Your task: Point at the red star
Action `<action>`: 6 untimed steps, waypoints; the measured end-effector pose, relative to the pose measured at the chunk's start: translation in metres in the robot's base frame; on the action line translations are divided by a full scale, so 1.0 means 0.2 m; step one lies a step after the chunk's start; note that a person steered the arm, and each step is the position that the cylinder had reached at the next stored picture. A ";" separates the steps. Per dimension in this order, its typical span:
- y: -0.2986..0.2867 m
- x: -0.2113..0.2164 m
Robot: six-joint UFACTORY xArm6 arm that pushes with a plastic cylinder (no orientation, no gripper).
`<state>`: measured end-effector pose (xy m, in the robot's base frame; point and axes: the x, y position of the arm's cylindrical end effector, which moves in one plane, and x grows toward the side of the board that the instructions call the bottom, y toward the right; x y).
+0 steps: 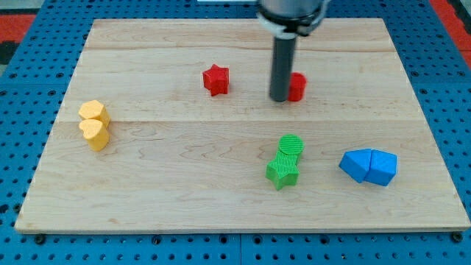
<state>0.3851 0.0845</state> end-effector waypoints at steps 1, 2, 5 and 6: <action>-0.48 -0.08; -0.08 -0.37; -0.09 0.00; -0.34 -0.41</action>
